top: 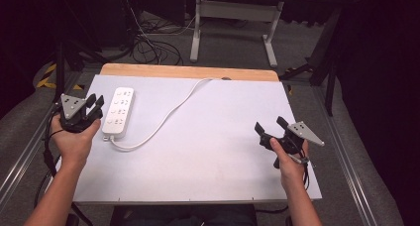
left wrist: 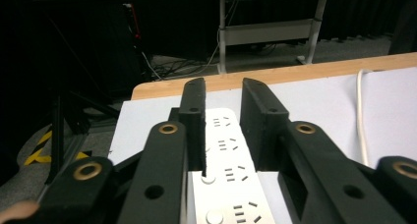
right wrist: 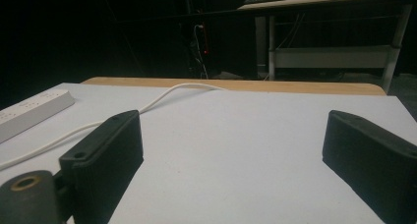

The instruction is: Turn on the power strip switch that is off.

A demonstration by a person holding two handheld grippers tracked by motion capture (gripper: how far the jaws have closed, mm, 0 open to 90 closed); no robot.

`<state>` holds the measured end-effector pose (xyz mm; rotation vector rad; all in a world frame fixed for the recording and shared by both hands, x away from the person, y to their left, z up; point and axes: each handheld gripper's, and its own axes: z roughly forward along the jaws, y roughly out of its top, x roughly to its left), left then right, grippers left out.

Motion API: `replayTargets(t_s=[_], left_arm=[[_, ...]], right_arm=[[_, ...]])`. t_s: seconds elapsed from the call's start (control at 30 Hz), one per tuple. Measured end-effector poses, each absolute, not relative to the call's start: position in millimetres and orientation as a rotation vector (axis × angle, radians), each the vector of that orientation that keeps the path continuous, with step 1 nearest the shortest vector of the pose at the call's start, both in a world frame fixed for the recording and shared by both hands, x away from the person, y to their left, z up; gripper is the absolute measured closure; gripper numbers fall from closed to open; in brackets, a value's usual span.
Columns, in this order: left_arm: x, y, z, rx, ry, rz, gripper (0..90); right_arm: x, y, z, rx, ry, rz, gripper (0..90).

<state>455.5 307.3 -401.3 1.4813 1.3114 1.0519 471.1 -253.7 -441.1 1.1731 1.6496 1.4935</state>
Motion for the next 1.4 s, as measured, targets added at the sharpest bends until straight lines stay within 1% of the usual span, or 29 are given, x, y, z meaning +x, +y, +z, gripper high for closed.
replayTargets(t_s=[0.1, 0.17, 0.4, 0.57, 0.93, 1.07, 1.13, 1.3, 1.4], left_arm=[[452.8, 307.0, -402.3, 1.476, 1.319, 1.054, 63.8], [449.5, 307.2, -403.8, 1.470, 1.335, 1.033, 56.9], [434.6, 304.2, -404.4, 1.452, 1.344, 1.032, 50.3], [427.3, 303.8, -404.9, 1.436, 1.347, 1.026, 42.9], [419.9, 300.4, -413.2, 1.467, 1.335, 1.002, 28.0], [417.5, 300.4, -414.2, 1.459, 1.342, 1.001, 19.2], [416.7, 300.6, -413.8, 1.455, 1.342, 1.007, 17.6], [416.4, 298.8, -414.3, 1.442, 1.351, 1.031, 7.1], [416.8, 297.9, -415.0, 1.434, 1.359, 1.042, 3.5]], right_arm=[[471.4, -253.8, -441.2, 1.174, 1.651, 1.493, 8.6], [471.0, -254.1, -440.8, 1.173, 1.648, 1.495, 8.6], [469.9, -254.6, -440.1, 1.170, 1.641, 1.499, 8.6], [469.5, -254.5, -440.0, 1.168, 1.638, 1.501, 8.6], [469.5, -255.1, -440.0, 1.170, 1.636, 1.501, 8.6], [469.3, -255.1, -439.9, 1.169, 1.633, 1.502, 8.6], [469.2, -255.1, -439.9, 1.170, 1.631, 1.502, 8.6], [469.2, -254.8, -440.0, 1.169, 1.634, 1.499, 8.6], [469.2, -255.1, -439.9, 1.169, 1.633, 1.502, 8.6]])
